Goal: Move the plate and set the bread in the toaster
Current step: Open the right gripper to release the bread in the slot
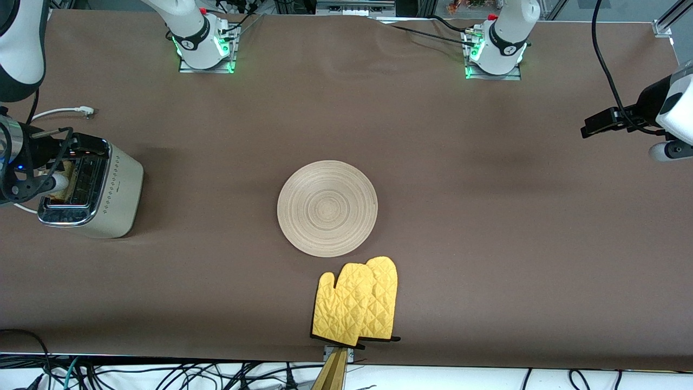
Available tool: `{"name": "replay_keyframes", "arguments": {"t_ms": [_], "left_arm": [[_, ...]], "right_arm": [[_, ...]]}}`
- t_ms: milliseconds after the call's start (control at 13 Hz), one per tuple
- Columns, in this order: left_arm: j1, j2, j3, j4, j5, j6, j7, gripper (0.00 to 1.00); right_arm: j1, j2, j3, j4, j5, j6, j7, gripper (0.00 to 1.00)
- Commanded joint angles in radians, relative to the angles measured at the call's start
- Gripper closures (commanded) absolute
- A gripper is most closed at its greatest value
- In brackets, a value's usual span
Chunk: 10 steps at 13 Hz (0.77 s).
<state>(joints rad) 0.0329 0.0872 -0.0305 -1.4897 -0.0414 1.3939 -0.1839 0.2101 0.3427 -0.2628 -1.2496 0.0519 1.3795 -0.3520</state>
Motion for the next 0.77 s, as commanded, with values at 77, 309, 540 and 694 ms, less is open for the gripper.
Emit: {"name": "replay_keyframes", "arguments": {"t_ms": [77,309,540,694], "left_arm": [[0.004,0.005,-0.006,0.022,0.003,-0.016,0.004,0.0],[0.004,0.005,-0.008,0.023,0.003,-0.016,0.004,0.0],[0.004,0.005,-0.006,0.022,0.003,-0.018,0.004,0.0],[0.004,0.005,-0.006,0.02,0.003,-0.018,0.004,0.0]], "right_arm": [[-0.155,-0.074,0.201,-0.057,-0.122,0.134,0.036,0.0],[-0.181,-0.122,0.224,-0.1,-0.129,0.18,0.151,0.0],[-0.205,-0.18,0.235,-0.157,-0.069,0.19,0.238,0.0],[-0.233,-0.247,0.234,-0.245,-0.012,0.187,0.231,0.0]]}}
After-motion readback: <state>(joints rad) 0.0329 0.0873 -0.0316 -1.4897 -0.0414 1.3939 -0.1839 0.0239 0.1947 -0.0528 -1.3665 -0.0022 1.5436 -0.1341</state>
